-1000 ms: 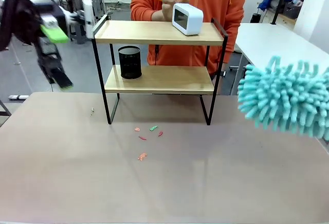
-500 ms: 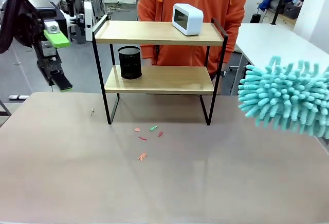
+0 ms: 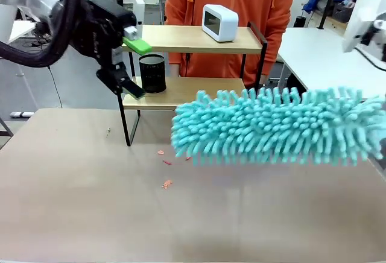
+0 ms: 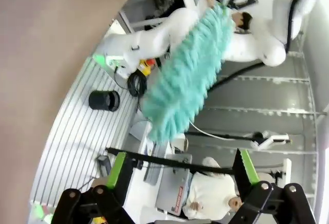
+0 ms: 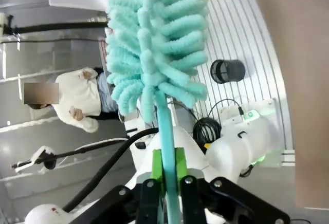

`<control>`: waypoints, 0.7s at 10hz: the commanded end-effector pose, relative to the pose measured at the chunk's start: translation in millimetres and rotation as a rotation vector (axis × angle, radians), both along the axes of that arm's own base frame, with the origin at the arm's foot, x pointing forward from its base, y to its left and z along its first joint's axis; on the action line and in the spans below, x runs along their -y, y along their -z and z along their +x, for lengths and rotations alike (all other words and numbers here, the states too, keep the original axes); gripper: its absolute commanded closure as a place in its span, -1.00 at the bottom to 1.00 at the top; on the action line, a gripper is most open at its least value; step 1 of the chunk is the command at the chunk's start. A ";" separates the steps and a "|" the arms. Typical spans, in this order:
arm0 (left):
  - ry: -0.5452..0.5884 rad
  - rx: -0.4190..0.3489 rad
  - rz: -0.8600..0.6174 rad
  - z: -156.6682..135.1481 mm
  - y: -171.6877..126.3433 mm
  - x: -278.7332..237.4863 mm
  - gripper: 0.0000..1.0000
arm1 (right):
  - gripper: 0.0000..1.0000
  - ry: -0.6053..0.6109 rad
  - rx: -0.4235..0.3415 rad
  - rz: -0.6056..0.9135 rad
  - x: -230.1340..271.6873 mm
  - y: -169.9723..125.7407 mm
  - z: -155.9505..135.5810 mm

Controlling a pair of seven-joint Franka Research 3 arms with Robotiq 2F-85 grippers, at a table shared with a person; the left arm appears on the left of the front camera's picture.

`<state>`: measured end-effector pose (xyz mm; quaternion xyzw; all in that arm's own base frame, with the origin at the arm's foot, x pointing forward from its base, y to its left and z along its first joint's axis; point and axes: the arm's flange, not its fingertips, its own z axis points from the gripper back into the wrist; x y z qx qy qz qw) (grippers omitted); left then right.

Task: Clean the shelf.
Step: Hand the Duster back to the human.

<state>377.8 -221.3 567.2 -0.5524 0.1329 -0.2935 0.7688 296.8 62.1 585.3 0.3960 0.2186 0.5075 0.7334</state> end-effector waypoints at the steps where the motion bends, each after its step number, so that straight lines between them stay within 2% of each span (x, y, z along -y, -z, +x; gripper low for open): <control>1: -0.044 0.026 0.013 4.1 14.1 9.8 -1.00 | 0.75 -0.067 -0.041 -0.030 1.9 -19.3 -1.7; 2: -0.051 0.022 -0.010 9.1 21.0 13.3 -1.00 | 0.75 -0.087 -0.050 -0.048 -2.5 -18.6 -0.7; 3: -0.013 0.016 -0.045 10.5 21.9 19.3 -1.00 | 0.75 -0.089 -0.040 -0.054 -9.1 -18.9 2.2; 5: 0.119 0.045 -0.119 -7.2 23.0 42.4 -1.00 | 0.75 -0.096 -0.052 -0.028 -23.2 -13.3 15.5; 7: 0.226 0.054 -0.126 -27.6 31.3 63.3 -1.00 | 0.75 -0.088 -0.080 0.022 -32.4 -7.2 29.5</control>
